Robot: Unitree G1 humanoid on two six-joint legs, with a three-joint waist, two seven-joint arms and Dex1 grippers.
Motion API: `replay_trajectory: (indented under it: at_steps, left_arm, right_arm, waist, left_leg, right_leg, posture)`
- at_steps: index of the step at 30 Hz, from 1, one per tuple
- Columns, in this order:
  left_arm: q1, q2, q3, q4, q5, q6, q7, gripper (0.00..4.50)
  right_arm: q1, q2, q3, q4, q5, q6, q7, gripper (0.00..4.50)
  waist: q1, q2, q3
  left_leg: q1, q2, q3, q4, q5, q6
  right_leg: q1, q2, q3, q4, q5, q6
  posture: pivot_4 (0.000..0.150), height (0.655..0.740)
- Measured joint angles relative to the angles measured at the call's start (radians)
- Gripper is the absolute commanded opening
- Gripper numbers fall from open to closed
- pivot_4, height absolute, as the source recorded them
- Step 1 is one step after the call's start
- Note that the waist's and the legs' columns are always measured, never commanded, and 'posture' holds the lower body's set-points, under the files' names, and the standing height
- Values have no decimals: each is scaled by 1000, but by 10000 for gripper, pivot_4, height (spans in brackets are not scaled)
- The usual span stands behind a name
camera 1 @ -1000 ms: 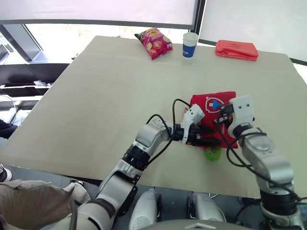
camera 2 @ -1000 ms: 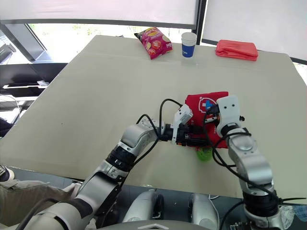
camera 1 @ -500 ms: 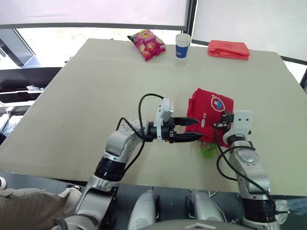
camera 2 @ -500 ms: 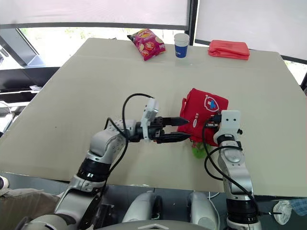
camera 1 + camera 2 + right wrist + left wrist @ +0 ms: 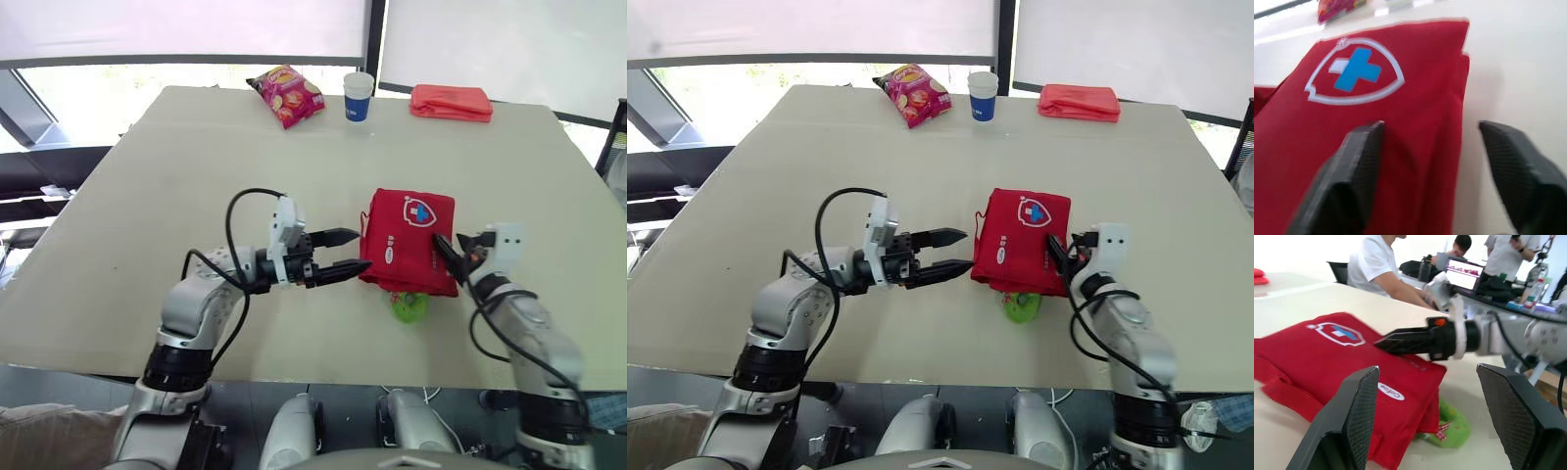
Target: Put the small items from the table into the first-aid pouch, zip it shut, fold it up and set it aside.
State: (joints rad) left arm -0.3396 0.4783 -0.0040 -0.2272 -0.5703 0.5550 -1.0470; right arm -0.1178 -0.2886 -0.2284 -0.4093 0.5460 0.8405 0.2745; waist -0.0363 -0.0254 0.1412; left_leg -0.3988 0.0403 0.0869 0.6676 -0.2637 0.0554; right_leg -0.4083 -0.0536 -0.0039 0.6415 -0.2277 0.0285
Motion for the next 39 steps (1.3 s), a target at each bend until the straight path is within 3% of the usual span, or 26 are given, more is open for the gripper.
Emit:
replay_trajectory:
  at_steps: [4, 7, 11, 19, 22, 25, 31, 35, 39]
  left_arm:
    - [29, 14, 29, -8, -22, -28, -5, 34282]
    - [69, 93, 86, -48, -81, -11, -48, 34282]
    - [116, 162, 136, -92, -127, -13, -90, 34282]
    - [189, 229, 203, -224, -192, 8, -84, 34282]
    - [207, 238, 213, -300, -248, 42, -43, 34282]
    - [200, 238, 216, -315, -277, 53, -11, 34282]
    - [198, 231, 231, -351, -306, 53, 69, 34282]
    - [178, 203, 216, -358, -320, 52, 117, 34282]
    - [155, 154, 180, -358, -327, 52, 171, 34282]
  right_arm:
    - [2, -101, -58, -103, 159, 169, 37, 44565]
    - [-39, -202, -190, -147, 344, 307, 46, 44565]
    - [-121, -216, -229, -53, 490, 434, 21, 44565]
    - [-269, -219, -107, 246, 417, 470, 11, 44565]
    - [-344, -270, -11, 395, 348, 429, 136, 36973]
    - [-369, -281, 11, 448, 328, 414, 192, 26676]
    - [-374, -275, -42, 459, 339, 413, 219, 776]
    - [-317, -274, -152, 404, 383, 453, 158, 300]
    - [-281, -275, -398, 369, 426, 485, -5, 300]
  waist:
    - [4, 1, 1]
    - [7, 1, 2]
    - [13, 0, 3]
    - [22, 1, 4]
    - [16, 0, 4]
    - [17, 0, 4]
    - [21, 0, 4]
    - [35, 1, 4]
    - [54, 3, 5]
  left_leg:
    - [-4, -1, 0, -1, 0, 0]
    - [-5, -1, -1, -2, 0, 0]
    - [-5, -1, 0, -2, 0, 1]
    - [-10, -2, -2, -1, -1, 2]
    - [-9, -1, -1, 0, -1, 3]
    - [-8, -1, -1, 1, -1, 3]
    - [-7, 0, 1, 1, -1, 3]
    - [-11, -2, -2, 1, -1, 3]
    - [-16, -3, -4, 1, -1, 3]
  right_leg:
    - [-3, -1, -1, -1, -1, -1]
    - [-3, -1, -2, -3, -1, -1]
    - [-3, -1, -2, -4, -1, -1]
    - [-5, 0, -6, -8, 0, -1]
    - [-4, 5, -7, -9, 1, 3]
    - [-3, 6, -7, -8, 1, 3]
    - [-2, 6, -5, -7, 2, 2]
    - [-3, 5, -7, -9, 3, 4]
    - [-4, 5, -8, -15, 5, 8]
  posture:
    - [1500, 7400]
    - [1500, 7400]
    - [1500, 7400]
    - [1500, 7400]
    - [1500, 7400]
    - [1500, 7400]
    - [1500, 7400]
    - [1500, 7400]
    - [1500, 7400]
